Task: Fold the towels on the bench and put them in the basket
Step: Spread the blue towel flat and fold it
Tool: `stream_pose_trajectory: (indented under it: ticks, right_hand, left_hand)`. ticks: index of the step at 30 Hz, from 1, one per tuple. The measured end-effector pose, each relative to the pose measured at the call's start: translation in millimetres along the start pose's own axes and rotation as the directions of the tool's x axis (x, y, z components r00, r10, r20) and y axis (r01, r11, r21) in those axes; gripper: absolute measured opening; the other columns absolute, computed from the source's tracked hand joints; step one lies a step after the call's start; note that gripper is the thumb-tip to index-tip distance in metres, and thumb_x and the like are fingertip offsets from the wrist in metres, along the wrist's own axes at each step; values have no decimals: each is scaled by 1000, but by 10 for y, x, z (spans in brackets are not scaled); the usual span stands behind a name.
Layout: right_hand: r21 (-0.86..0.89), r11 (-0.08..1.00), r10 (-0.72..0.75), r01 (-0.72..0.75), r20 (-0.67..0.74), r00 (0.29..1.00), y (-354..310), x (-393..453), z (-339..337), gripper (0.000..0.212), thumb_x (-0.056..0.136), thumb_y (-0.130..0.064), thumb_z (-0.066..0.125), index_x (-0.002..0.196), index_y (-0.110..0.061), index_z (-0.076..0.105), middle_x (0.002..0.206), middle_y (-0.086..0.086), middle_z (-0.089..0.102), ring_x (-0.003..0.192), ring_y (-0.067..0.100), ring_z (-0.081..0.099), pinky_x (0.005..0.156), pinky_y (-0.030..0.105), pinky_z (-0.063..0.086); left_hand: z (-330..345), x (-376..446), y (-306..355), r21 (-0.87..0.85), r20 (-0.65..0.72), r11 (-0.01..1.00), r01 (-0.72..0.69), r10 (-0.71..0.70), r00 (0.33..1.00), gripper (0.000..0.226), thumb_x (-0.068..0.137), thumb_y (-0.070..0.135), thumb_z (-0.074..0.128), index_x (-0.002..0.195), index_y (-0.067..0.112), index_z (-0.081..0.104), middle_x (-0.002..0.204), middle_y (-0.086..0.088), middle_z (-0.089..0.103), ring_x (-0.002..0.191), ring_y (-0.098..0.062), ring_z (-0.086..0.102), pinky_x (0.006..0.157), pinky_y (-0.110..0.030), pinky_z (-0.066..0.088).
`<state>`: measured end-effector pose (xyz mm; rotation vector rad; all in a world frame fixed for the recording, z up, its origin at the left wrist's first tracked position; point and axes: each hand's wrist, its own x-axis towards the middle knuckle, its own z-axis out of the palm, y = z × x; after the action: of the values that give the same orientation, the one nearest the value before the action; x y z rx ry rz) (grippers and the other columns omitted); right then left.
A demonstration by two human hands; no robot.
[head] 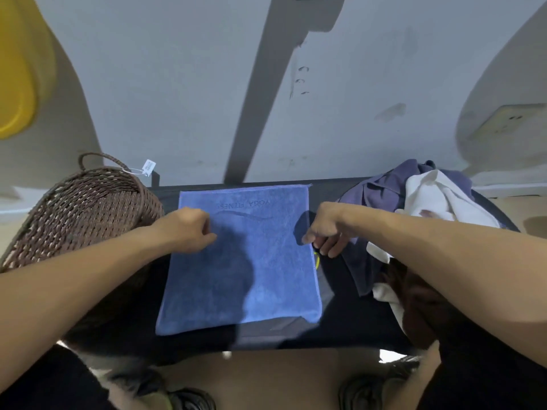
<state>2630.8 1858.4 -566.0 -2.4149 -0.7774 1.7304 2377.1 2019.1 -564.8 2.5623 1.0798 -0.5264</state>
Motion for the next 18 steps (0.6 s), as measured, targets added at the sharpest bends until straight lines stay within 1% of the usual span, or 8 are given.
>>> stream_pose_trajectory:
  ticks: [3, 5, 6, 8, 10, 13, 15, 18]
  right_hand:
    - [-216, 974, 96, -67, 123, 988, 170, -194, 244, 44, 87, -34, 74, 107, 4, 63, 97, 11, 68, 78, 22, 68, 72, 31, 60]
    - [-309, 948, 130, -74, 166, 978, 341, -282, 444, 45, 82, -37, 79, 98, 2, 62, 92, 10, 69, 75, 22, 68, 74, 30, 59]
    - [-313, 948, 103, -50, 155, 983, 435, -314, 537, 44, 78, -35, 83, 94, 1, 63, 88, 12, 70, 71, 23, 67, 73, 31, 60]
    - [-291, 955, -46, 58, 47, 998, 605, -360, 702, 39, 71, -31, 89, 80, -3, 62, 72, 11, 67, 56, 22, 60, 65, 31, 57]
    - [-320, 933, -202, 164, -90, 975, 746, -392, 825, 40, 64, -34, 91, 71, -10, 60, 64, 4, 62, 51, 19, 52, 61, 26, 49]
    - [-288, 916, -341, 280, -189, 921, 919, -438, 973, 41, 60, -35, 93, 82, -13, 67, 75, -8, 63, 65, 11, 57, 60, 22, 45]
    - [-271, 902, -399, 336, -227, 888, 998, -450, 1044, 28, 65, -30, 90, 77, -17, 69, 70, -15, 62, 61, 0, 55, 51, 10, 39]
    - [-261, 901, -418, 346, -317, 851, 1013, -461, 1116, 20, 75, -27, 81, 66, -22, 64, 64, -16, 62, 58, -2, 55, 48, 6, 36]
  left_hand:
    - [125, -417, -12, 36, 84, 991, 131, -134, 987, 26, 85, 37, 61, 80, 13, 67, 77, -5, 73, 58, -16, 60, 58, -23, 49]
    - [272, -716, -72, 21, 215, 959, 282, -280, 936, 28, 86, 39, 61, 80, 11, 59, 63, -7, 69, 42, -17, 61, 46, -25, 54]
    - [352, -875, -97, 25, 286, 927, 374, -365, 886, 30, 86, 42, 63, 83, 13, 53, 63, -8, 67, 43, -19, 64, 44, -27, 55]
    - [516, -1167, -141, 53, 350, 856, 513, -498, 793, 42, 83, 49, 69, 92, 14, 49, 74, -9, 66, 53, -20, 67, 43, -26, 53]
    - [694, -1361, -168, -21, 305, 825, 564, -532, 790, 46, 77, 47, 77, 93, 14, 49, 83, -6, 65, 61, -18, 66, 43, -25, 47]
    - [874, -1494, -174, -246, 120, 814, 526, -512, 850, 29, 78, 32, 81, 83, 15, 57, 77, -1, 65, 65, -15, 63, 51, -26, 41]
    - [926, -1516, -187, -338, 36, 824, 454, -471, 881, 21, 79, 26, 80, 75, 15, 62, 71, 1, 65, 64, -13, 60, 56, -28, 39]
    - [908, -1504, -237, -407, -40, 835, 370, -421, 906, 19, 80, 22, 80, 69, 17, 64, 68, 2, 66, 65, -12, 60, 60, -29, 40]
